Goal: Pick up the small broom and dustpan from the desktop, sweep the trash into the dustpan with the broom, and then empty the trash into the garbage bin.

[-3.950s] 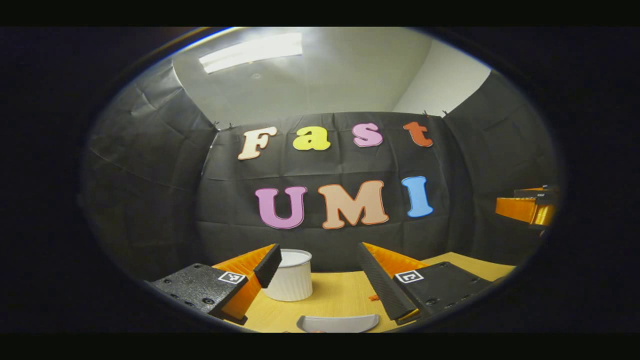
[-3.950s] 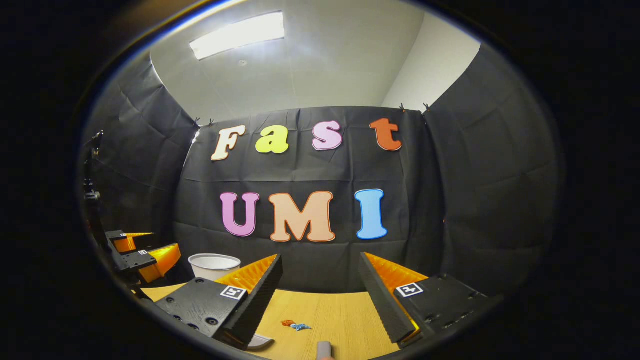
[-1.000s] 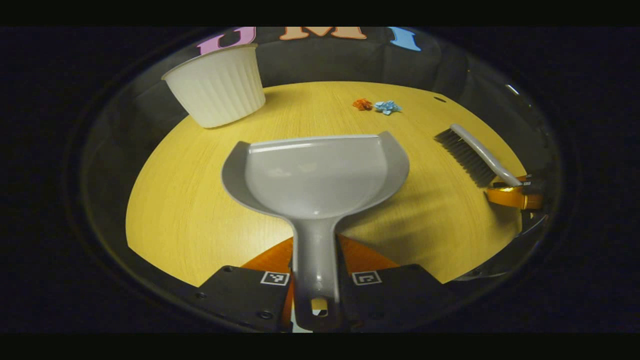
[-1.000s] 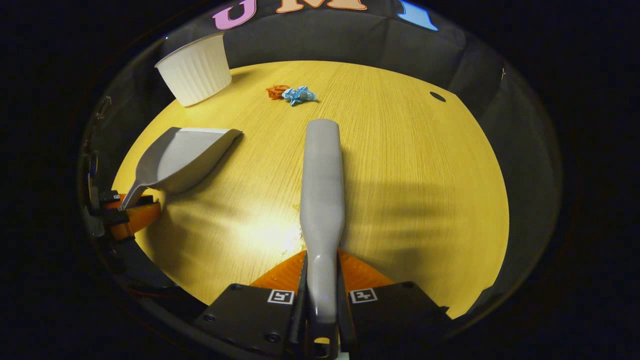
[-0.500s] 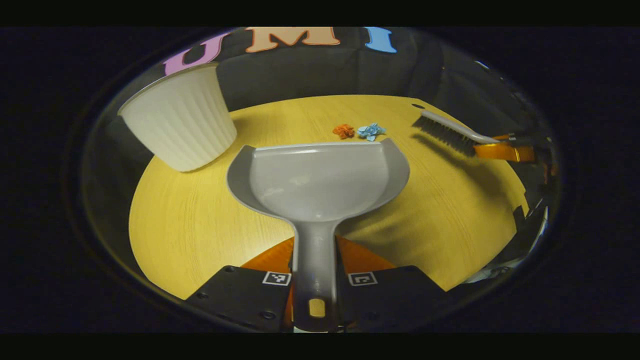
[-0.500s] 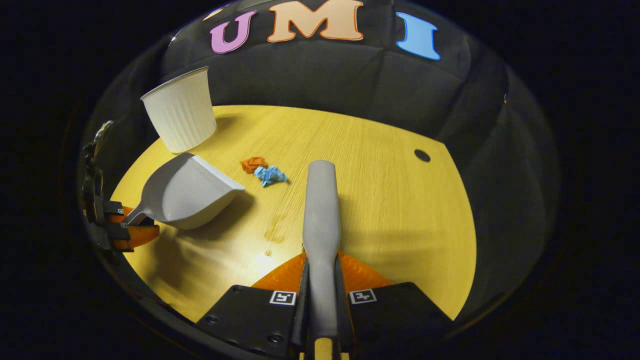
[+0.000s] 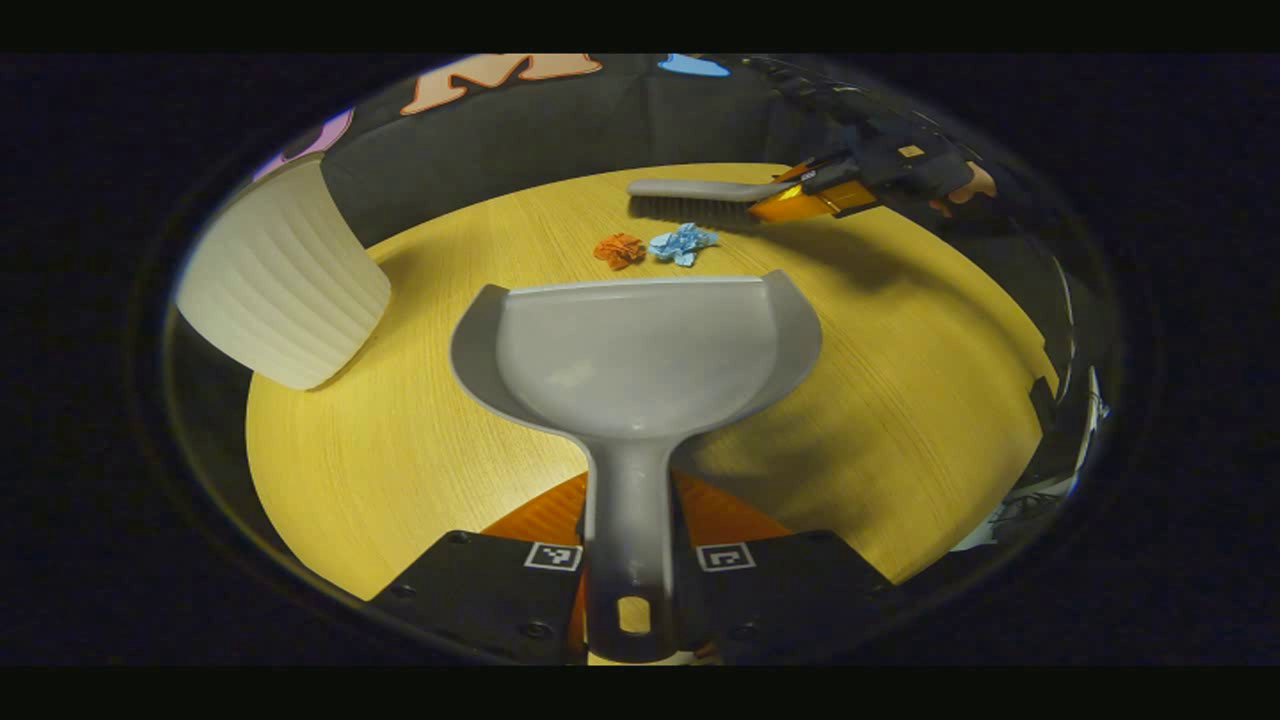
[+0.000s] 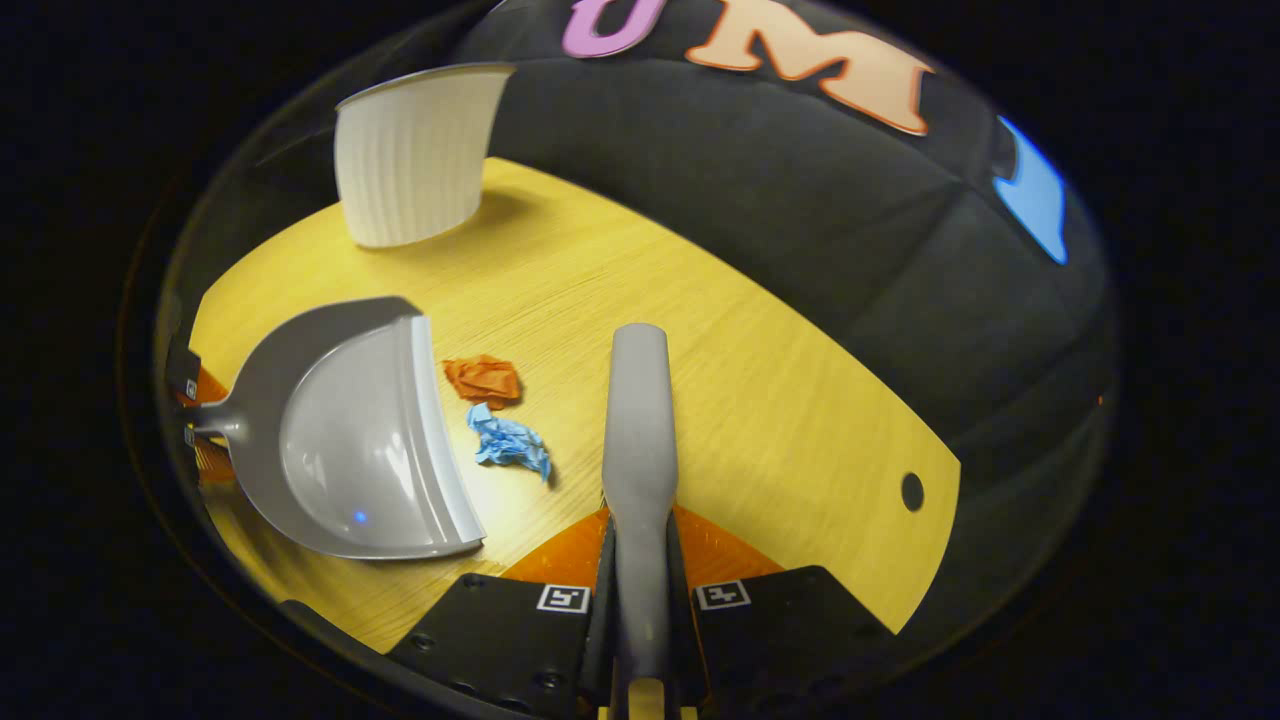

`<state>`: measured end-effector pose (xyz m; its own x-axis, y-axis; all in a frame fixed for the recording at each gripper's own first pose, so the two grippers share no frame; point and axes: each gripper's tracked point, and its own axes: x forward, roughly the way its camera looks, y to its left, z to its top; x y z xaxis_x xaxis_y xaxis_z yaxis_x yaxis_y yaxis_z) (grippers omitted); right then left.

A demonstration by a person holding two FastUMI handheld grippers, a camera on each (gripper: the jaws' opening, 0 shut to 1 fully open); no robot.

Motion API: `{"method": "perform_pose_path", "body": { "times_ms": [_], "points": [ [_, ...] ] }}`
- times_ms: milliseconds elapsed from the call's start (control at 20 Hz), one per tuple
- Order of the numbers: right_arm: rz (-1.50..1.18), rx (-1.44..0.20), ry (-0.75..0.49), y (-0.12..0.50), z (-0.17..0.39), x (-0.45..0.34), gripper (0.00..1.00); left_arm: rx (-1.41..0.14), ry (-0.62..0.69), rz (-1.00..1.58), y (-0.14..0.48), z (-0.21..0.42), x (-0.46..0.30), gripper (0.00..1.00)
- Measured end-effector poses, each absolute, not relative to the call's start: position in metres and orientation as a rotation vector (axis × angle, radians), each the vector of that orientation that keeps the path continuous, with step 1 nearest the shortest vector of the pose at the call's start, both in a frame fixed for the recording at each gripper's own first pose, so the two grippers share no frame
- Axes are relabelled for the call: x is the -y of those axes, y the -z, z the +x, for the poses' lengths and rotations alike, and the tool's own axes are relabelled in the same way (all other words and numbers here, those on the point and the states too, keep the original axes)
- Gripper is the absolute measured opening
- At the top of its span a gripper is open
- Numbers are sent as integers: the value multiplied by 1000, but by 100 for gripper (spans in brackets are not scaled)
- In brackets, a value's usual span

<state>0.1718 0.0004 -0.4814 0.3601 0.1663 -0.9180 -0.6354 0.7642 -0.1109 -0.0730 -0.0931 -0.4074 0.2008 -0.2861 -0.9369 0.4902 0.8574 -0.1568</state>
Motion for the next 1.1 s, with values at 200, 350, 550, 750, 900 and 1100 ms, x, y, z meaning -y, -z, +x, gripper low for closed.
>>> {"method": "perform_pose_path", "body": {
  "times_ms": [200,350,550,750,900,1100],
  "points": [
    [-514,-1144,-867,472,140,-59,22,-1265,557,205,405,-74,98,27],
    [-445,-1132,-1012,441,131,-98,23,-1248,568,202,406,-73,98,27],
    [-274,-1088,-919,409,150,-101,23,-1213,571,189,406,-72,98,27],
    [-156,-952,-665,392,186,-60,21,-1150,530,176,403,-65,99,27],
    [14,-914,-444,375,198,-1,23,-1064,486,138,396,-55,102,27],
    [166,-922,-276,376,178,70,23,-941,442,98,370,-47,109,27]
  ]
}}
